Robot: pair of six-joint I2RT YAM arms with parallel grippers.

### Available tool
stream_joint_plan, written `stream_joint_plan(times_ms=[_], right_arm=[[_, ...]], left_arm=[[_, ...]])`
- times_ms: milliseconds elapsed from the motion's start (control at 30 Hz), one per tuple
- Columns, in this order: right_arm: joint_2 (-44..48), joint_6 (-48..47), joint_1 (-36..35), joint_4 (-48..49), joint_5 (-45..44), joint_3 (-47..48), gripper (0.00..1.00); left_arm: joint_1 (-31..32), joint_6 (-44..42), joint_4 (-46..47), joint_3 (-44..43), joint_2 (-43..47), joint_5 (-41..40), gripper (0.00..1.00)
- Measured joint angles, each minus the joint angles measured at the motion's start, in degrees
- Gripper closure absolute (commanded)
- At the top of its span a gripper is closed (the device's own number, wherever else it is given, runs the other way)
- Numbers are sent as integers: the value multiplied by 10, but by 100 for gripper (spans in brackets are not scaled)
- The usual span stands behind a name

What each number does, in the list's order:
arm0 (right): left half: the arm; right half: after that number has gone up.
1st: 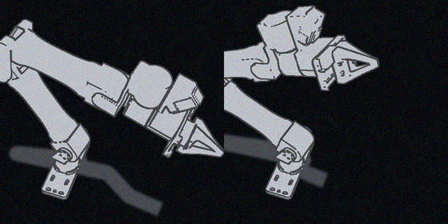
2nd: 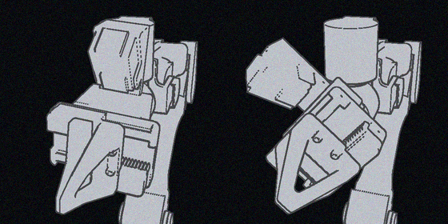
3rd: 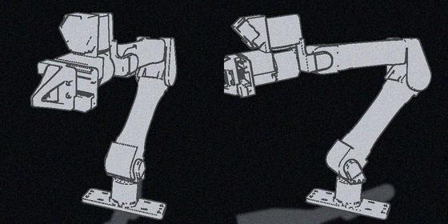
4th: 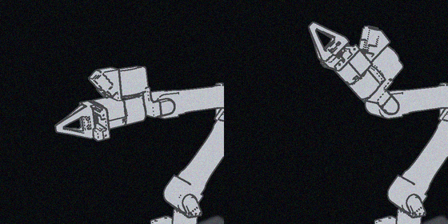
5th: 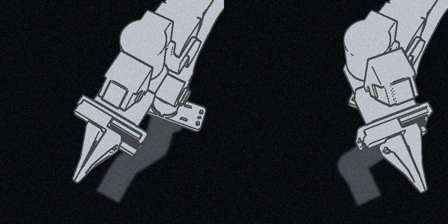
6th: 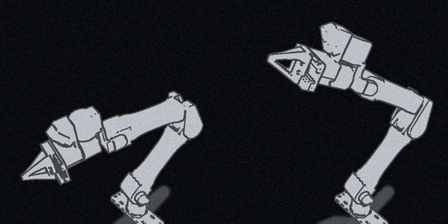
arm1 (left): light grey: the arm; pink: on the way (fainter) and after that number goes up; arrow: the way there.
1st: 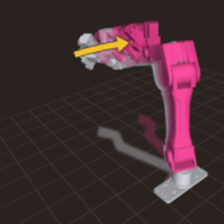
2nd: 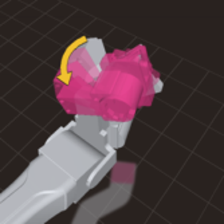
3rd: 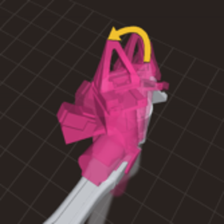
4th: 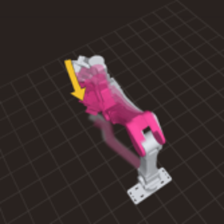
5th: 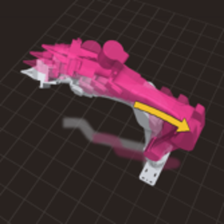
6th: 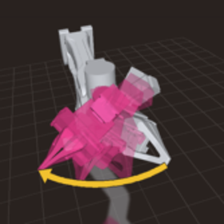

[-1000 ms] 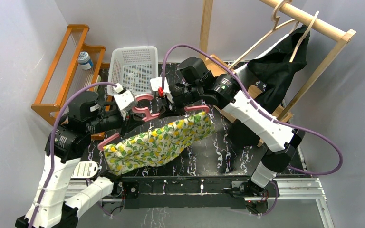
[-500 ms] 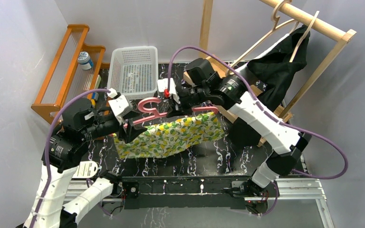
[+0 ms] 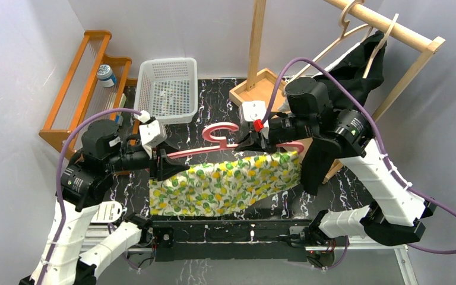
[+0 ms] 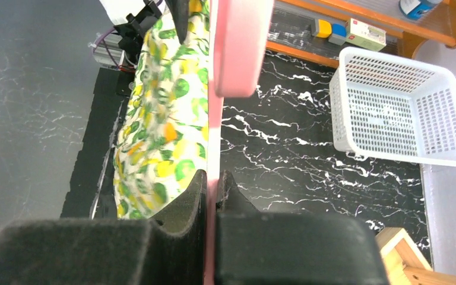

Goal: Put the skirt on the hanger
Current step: Place the hanger at the clothesline.

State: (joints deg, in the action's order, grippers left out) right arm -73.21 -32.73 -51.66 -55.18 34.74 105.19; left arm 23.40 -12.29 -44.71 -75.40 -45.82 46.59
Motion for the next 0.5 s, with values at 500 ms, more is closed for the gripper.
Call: stream_joint_plan(times_ms=[500], right_arm=[[1, 9, -2, -33, 40, 5, 100]], left_arm=[[0, 61, -35, -5, 53, 54, 53]])
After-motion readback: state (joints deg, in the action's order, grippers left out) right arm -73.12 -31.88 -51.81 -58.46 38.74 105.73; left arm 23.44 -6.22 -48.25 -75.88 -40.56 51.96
